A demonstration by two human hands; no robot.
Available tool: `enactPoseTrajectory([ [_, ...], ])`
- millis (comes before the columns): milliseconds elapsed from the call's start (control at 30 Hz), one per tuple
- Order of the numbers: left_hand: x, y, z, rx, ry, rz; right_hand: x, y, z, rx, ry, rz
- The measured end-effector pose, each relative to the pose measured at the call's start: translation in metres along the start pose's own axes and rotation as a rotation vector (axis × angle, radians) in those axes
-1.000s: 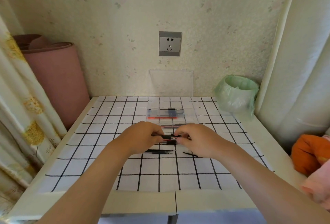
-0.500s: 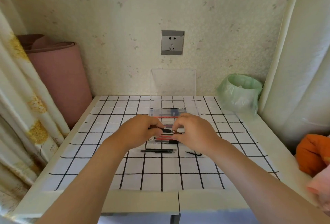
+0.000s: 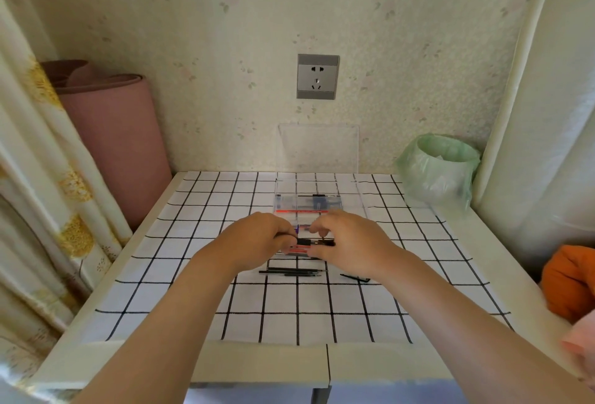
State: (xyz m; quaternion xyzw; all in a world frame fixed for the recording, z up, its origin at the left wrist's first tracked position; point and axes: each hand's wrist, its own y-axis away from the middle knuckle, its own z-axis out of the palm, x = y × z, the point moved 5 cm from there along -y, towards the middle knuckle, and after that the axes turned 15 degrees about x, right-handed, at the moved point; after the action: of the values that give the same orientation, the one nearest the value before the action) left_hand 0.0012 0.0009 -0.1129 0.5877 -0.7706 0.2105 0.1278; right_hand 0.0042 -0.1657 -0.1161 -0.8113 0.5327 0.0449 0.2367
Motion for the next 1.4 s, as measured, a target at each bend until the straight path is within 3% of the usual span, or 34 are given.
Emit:
enactPoseTrajectory([
  [267, 0.001, 0.001, 0.004, -0.048, 0.017, -0.024, -0.001, -0.001, -0.003, 0.051, 0.021, 0.001],
  [500, 0.000, 0.001, 0.004, -0.043, 0.048, -0.048, -0.003, 0.000, -0.003, -0.017, 0.015, -0.028],
  [867, 0.004, -0.001, 0.008, -0.034, 0.019, -0.022, -0.001, -0.003, -0.008, 0.120, 0.021, 0.021],
  [1400, 0.002, -0.002, 0.010, 0.000, 0.007, -0.002, 0.005, -0.001, -0.005, 0.087, 0.001, -0.012],
])
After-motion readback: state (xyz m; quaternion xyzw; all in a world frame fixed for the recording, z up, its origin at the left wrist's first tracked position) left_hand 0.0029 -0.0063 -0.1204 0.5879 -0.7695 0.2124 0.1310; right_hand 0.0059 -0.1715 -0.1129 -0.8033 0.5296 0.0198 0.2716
